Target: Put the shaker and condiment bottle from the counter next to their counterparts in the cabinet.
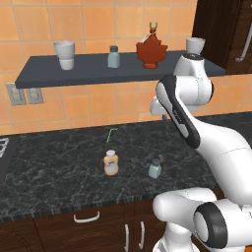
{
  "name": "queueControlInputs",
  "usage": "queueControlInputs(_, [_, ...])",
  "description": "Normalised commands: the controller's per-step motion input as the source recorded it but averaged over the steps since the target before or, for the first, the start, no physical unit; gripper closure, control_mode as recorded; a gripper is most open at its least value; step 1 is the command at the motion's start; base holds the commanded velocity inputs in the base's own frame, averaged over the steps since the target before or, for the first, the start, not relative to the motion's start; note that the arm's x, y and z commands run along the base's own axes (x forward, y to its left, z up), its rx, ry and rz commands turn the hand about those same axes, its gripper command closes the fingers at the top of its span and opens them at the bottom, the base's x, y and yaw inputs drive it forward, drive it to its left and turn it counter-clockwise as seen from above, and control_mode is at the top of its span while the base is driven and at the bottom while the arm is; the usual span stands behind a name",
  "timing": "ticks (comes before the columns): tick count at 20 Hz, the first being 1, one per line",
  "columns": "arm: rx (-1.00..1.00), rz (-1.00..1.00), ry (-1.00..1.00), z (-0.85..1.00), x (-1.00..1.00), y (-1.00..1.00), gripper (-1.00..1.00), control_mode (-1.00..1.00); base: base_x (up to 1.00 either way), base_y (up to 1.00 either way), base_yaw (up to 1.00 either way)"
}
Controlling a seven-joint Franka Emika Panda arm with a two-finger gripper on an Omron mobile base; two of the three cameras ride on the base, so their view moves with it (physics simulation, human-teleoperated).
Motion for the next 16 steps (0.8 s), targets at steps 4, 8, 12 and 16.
queueControlInputs(4, [0.0,0.2,-0.06,-0.14,-0.01,0.0,-1.0,-1.0,0.0,0.0,0.0])
queueControlInputs(8, [0.0,0.4,-0.29,-0.24,-0.22,-0.03,-1.0,-1.0,0.0,0.0,0.0])
queueControlInputs(12, [0.0,0.4,-0.35,-0.38,-0.21,-0.09,-1.0,-1.0,0.0,0.0,0.0])
queueControlInputs(16, [0.1,0.27,-0.34,-0.59,-0.32,-0.12,-1.0,-1.0,0.0,0.0,0.0])
